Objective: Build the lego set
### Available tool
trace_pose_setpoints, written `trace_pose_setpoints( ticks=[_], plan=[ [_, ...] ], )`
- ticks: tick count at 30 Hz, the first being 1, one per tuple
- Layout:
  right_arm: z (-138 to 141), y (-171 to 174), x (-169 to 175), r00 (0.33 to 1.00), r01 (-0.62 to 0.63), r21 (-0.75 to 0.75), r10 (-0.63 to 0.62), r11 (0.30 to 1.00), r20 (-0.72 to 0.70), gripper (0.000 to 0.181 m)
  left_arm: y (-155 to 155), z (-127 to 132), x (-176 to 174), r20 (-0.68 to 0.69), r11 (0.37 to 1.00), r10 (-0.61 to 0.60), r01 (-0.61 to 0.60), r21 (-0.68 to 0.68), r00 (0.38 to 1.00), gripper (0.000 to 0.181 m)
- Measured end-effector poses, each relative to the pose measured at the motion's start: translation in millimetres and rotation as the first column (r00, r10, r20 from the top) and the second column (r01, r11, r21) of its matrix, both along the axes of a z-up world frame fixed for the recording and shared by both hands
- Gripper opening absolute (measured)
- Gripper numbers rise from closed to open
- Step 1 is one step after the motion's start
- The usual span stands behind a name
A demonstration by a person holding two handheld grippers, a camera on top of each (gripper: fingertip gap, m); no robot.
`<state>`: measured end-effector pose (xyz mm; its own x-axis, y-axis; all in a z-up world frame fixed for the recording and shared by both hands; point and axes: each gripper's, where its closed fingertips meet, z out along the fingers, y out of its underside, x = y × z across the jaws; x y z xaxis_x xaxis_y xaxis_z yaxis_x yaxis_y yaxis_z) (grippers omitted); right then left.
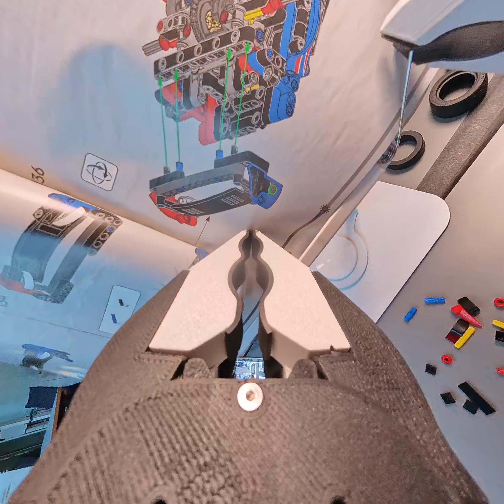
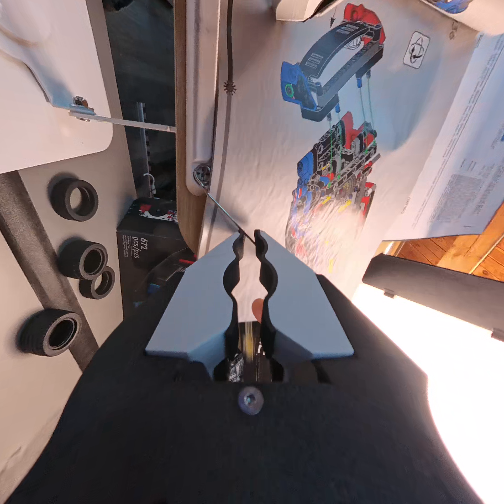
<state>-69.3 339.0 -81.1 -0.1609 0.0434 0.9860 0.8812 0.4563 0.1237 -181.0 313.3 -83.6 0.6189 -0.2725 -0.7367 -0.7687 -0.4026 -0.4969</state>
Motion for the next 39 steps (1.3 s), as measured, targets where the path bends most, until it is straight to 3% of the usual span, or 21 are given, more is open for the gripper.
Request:
trace_pose_setpoints(
  ticks=[3, 8, 11, 16, 20, 26, 29, 34, 39],
  plan=[
    [-0.6, 9.6, -3.0, 1.0, -0.001, -0.005, 0.001, 1.0, 0.008, 0.006, 1.2, 0.5, 0.4, 0.022, 1.0, -0.009, 0.008, 0.022, 1.0, 0.0],
    [-2.8, 10.7, -1.1, 0.984, -0.051, -0.099, 0.033, 0.994, -0.176, 0.008, 0.2, 1.3, 1.7, 0.051, 0.997, -0.035, 0.031, 0.071, 0.998, 0.0],
    [-2.3, 17.6, -1.9, 0.976, -0.058, -0.094, 0.036, 0.994, -0.214, 0.009, -9.3, 5.2, 3.3, 0.152, 0.991, -0.046, 0.027, 0.128, 0.987, 0.005],
    [-2.0, 39.2, -3.8, 0.978, -0.083, -0.045, 0.073, 0.996, -0.193, 0.011, -46.3, 9.2, 4.3, 0.386, 0.974, -0.081, -0.008, 0.225, 0.919, 0.011],
    [-1.4, 48.3, -5.3, 0.987, -0.075, 0.006, 0.075, 0.997, -0.146, 0.011, -76.9, 5.0, -8.8, 0.482, 0.961, -0.091, -0.051, 0.273, 0.871, 0.014],
    [-5.5, 33.4, 6.0, 0.984, -0.095, -0.03, 0.09, 0.995, -0.157, 0.028, -113.5, 5.7, -31.8, 0.59, 0.938, -0.132, -0.092, 0.335, 0.796, 0.027],
    [-6.1, 12.7, 20.9, 0.958, -0.122, -0.153, 0.076, 0.981, -0.275, 0.037, -129.9, 8.3, -37.6, 0.632, 0.922, -0.168, -0.106, 0.372, 0.757, 0.035],
    [-10.6, -52.6, 49.0, 0.837, -0.289, -0.453, -0.008, 0.843, -0.548, 0.049, -157.9, 10.0, -40.8, 0.636, 0.889, -0.235, -0.101, 0.446, 0.735, 0.022],
    [-16.6, -145.7, 69.0, 0.632, -0.586, -0.583, -0.133, 0.562, -0.763, 0.04, -184.3, 18.2, -49.3, 0.664, 0.831, -0.304, -0.152, 0.536, 0.683, 0.008]
  ],
)
